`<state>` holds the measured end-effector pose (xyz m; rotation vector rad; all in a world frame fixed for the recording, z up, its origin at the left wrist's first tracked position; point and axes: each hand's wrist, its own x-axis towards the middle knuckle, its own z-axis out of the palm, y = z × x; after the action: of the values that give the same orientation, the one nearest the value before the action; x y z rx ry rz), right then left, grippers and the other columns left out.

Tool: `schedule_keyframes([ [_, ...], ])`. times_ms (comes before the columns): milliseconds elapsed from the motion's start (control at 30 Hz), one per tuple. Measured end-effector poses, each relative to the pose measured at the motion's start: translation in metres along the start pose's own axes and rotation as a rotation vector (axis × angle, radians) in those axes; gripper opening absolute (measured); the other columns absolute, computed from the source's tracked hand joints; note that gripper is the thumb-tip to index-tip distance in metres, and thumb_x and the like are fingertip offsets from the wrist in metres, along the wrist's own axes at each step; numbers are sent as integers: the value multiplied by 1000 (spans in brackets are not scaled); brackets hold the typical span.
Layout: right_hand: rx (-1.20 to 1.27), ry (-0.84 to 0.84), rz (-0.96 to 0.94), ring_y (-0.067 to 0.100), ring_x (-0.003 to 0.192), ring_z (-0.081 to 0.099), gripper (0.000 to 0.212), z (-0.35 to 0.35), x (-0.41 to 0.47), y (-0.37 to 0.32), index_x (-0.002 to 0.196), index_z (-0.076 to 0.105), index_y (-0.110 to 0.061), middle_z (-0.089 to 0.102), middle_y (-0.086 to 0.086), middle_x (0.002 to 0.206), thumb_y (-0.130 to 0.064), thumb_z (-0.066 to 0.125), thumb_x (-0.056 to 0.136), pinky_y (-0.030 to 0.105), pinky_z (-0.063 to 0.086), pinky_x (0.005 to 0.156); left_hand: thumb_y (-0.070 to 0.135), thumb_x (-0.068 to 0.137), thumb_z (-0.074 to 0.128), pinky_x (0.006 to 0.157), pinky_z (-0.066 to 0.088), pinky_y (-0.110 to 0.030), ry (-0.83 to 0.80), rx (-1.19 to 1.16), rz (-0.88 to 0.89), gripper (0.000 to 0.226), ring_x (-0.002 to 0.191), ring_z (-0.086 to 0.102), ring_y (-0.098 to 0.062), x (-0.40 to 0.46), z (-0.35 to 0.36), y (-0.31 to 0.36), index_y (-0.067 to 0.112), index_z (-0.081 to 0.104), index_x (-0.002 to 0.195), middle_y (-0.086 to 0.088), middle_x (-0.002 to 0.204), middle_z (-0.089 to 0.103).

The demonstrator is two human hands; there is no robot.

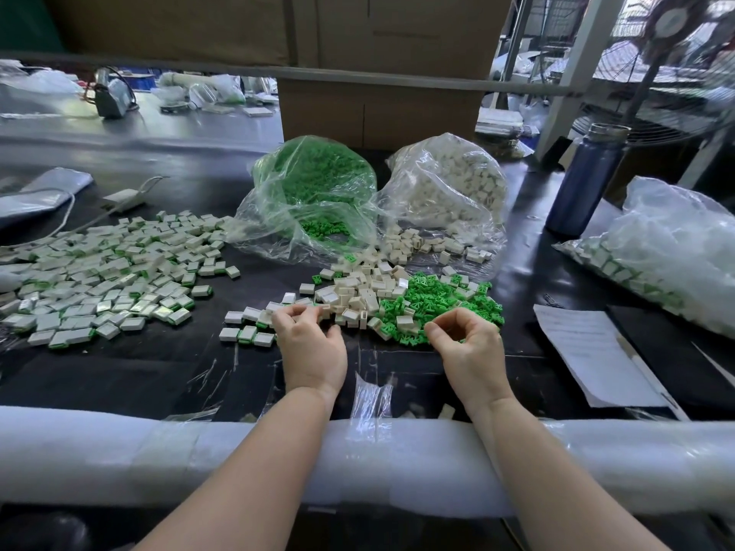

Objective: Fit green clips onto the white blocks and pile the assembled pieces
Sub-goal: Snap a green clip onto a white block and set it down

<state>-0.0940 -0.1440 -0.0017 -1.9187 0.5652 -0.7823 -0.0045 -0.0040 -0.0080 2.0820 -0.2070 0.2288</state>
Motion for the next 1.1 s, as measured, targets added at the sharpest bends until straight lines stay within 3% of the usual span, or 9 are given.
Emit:
schedule_keyframes([
  [200, -96, 70, 33, 10, 61, 53, 21, -1, 3, 5, 65, 59, -20, 58, -6, 62, -13, 68, 82, 19, 41, 59, 13, 88, 58, 104, 27, -29, -77, 154, -66, 40, 124, 28, -31, -2, -1, 3, -2, 50, 124, -15, 136, 23],
  [400, -200, 67, 42, 12, 64, 50, 15, -1, 3, 6, 70, 60, -18, 55, -7, 65, -13, 66, 83, 23, 35, 64, 16, 89, 56, 109, 27, -31, -116, 216, -67, 34, 130, 21, -30, -4, 1, 4, -5, 50, 115, -13, 143, 18],
  [533, -261, 39, 35, 19, 77, 54, 13, 0, 3, 5, 74, 60, -17, 59, 1, 77, -11, 64, 84, 26, 39, 70, 22, 90, 55, 116, 15, -33, -118, 365, 28, 50, 137, 12, -28, -5, 1, 3, 1, 39, 132, -12, 147, 13],
  [633, -335, -28, 5, 28, 100, 55, 10, 2, 1, 3, 84, 66, -16, 63, 5, 94, -8, 60, 86, 30, 43, 85, 21, 92, 50, 116, 5, -33, -159, 428, 152, 59, 140, 7, -24, -6, 3, 3, 11, 25, 144, -7, 149, 12],
  [700, -398, -78, -56, 27, 108, 51, 14, 3, 0, 3, 93, 70, -14, 60, 3, 100, -7, 59, 87, 26, 36, 93, 17, 94, 45, 116, -3, -32, -222, 475, 228, 61, 142, 2, -21, -7, 6, 2, 17, 16, 148, -2, 154, 9],
  [767, -481, -123, -132, 22, 107, 48, 20, 5, -2, 2, 102, 71, -18, 51, -3, 97, -11, 59, 88, 22, 31, 92, 17, 95, 40, 115, -6, -33, -288, 513, 276, 59, 144, 0, -16, -7, 9, 1, 21, 13, 148, 5, 156, 10],
  [933, -685, -220, -176, 15, 111, 39, 28, 9, -3, 3, 118, 63, -35, 48, -6, 115, -28, 54, 92, 30, 29, 94, 23, 96, 41, 116, 8, -34, -276, 487, 312, 46, 136, 23, -10, -8, 9, -1, 29, 35, 141, 14, 146, 35],
  [1100, -729, -194, -181, 14, 110, 38, 25, 10, -4, 3, 111, 67, -32, 49, -7, 113, -35, 58, 89, 29, 23, 87, 27, 95, 46, 94, 26, -28, -225, 427, 359, 26, 109, 44, -14, -10, 6, 2, 28, 61, 117, 11, 118, 58],
])
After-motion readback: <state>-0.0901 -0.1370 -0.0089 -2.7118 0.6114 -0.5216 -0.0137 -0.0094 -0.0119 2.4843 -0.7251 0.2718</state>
